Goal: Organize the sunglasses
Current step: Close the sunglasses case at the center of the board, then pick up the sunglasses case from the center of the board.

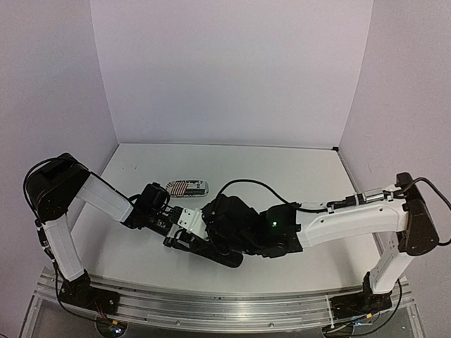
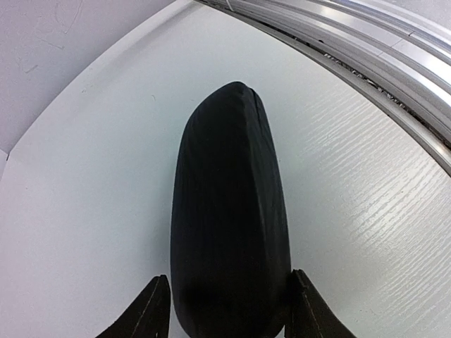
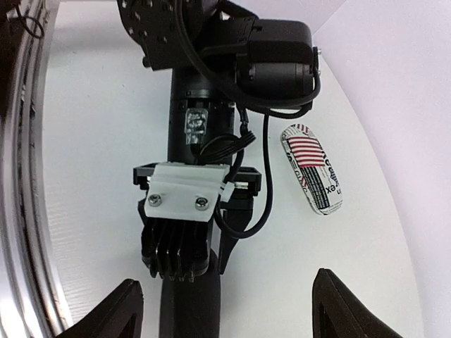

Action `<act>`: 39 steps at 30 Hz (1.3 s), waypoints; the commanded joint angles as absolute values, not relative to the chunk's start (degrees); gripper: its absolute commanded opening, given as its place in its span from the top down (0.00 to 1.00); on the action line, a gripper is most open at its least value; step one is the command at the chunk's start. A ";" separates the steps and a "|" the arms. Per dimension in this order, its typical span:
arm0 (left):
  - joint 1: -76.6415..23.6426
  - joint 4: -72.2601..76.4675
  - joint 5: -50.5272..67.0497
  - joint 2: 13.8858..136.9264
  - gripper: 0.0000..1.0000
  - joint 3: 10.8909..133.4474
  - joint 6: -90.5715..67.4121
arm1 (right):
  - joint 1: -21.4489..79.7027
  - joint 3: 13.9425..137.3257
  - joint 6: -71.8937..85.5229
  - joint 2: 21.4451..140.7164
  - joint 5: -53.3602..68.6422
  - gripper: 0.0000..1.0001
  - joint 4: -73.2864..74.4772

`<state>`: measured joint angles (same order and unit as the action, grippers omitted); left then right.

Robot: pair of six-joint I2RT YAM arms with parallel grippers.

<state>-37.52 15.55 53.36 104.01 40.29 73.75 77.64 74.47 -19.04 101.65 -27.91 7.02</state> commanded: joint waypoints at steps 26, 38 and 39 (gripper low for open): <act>-29.57 4.30 41.87 85.48 0.20 37.54 61.28 | 66.39 82.18 24.70 115.73 -9.45 0.02 27.21; -27.86 11.88 32.90 79.29 0.18 31.46 51.62 | 67.49 89.88 21.66 122.77 -14.44 0.48 36.09; -27.77 12.44 32.36 79.24 0.18 31.40 51.26 | 67.11 89.60 19.38 122.11 -14.70 0.58 36.07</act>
